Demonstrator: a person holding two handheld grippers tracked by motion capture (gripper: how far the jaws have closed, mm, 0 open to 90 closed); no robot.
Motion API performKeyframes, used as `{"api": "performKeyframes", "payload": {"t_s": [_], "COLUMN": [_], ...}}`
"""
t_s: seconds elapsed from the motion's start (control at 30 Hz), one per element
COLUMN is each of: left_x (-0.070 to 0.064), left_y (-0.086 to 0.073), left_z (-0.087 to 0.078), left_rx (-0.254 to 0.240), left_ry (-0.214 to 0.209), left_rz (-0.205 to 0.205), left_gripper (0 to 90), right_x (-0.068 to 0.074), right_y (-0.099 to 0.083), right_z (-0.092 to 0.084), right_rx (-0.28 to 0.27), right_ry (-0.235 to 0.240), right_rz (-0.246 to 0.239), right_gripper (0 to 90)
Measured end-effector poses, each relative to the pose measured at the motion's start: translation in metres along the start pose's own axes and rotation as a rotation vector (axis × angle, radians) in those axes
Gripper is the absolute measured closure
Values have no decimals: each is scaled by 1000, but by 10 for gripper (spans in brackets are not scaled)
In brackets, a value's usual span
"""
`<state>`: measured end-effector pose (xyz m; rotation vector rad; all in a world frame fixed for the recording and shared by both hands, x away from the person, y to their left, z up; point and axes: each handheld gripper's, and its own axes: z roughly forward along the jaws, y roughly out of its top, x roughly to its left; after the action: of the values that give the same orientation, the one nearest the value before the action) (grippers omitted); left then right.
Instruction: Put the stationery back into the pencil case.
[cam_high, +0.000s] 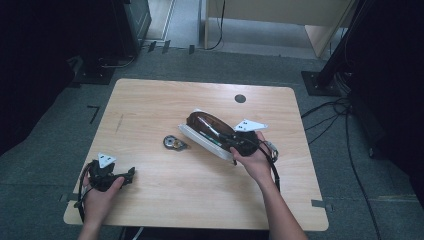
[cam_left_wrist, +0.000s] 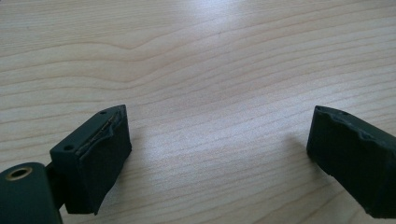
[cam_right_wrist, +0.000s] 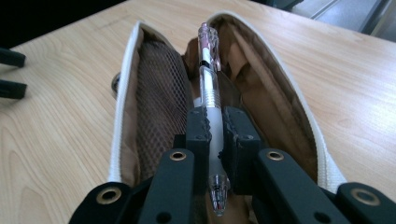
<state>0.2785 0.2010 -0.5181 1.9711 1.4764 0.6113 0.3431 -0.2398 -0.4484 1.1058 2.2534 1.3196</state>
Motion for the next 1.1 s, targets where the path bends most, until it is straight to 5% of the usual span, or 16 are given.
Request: {"api": "performKeyframes", "payload": {"t_s": [1.1], "left_x": [0], "left_y": [0], "left_z": [0], "left_rx": [0], "left_ry": [0], "left_rz": [0], "left_gripper": [62], "right_x": [-8], "right_y": [-15], "right_z": [26], "right_rx": [131], "right_ry": [6], "right_rz": [-6], "right_gripper": [812]}}
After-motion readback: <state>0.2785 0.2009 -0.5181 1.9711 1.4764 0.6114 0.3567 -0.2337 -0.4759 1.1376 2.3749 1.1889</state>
